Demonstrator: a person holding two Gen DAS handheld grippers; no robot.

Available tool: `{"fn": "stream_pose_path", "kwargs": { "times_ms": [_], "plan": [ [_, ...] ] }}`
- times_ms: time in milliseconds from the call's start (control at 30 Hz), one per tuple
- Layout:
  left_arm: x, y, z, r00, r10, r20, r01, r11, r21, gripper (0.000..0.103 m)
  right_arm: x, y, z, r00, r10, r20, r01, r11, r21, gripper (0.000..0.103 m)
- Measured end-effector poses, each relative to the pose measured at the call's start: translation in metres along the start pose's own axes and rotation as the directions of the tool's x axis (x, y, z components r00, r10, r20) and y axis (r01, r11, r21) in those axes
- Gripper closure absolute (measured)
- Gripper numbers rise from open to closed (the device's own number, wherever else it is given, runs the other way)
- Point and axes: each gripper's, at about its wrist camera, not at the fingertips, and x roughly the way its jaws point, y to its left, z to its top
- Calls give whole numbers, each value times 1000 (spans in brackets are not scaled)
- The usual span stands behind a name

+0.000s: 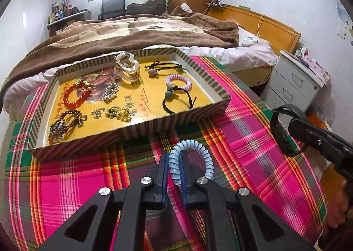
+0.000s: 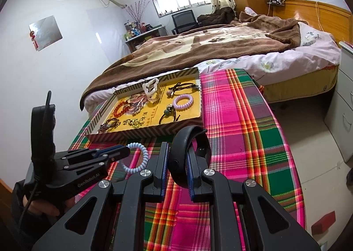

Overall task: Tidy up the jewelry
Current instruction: 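Carry the blue coil and black band over the box lid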

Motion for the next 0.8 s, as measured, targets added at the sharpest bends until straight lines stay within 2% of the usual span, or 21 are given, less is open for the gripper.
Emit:
{"fn": "stream_pose_path", "kwargs": {
  "times_ms": [433, 800],
  "plan": [
    [-32, 34, 24, 997, 27, 74, -24, 999, -47, 93, 6, 19, 28, 999, 23, 29, -22, 999, -47, 88],
    [-36, 84, 52, 993, 71, 97, -61, 993, -100, 93, 46, 38, 68, 997, 72, 16, -70, 994, -81, 88]
  ]
}}
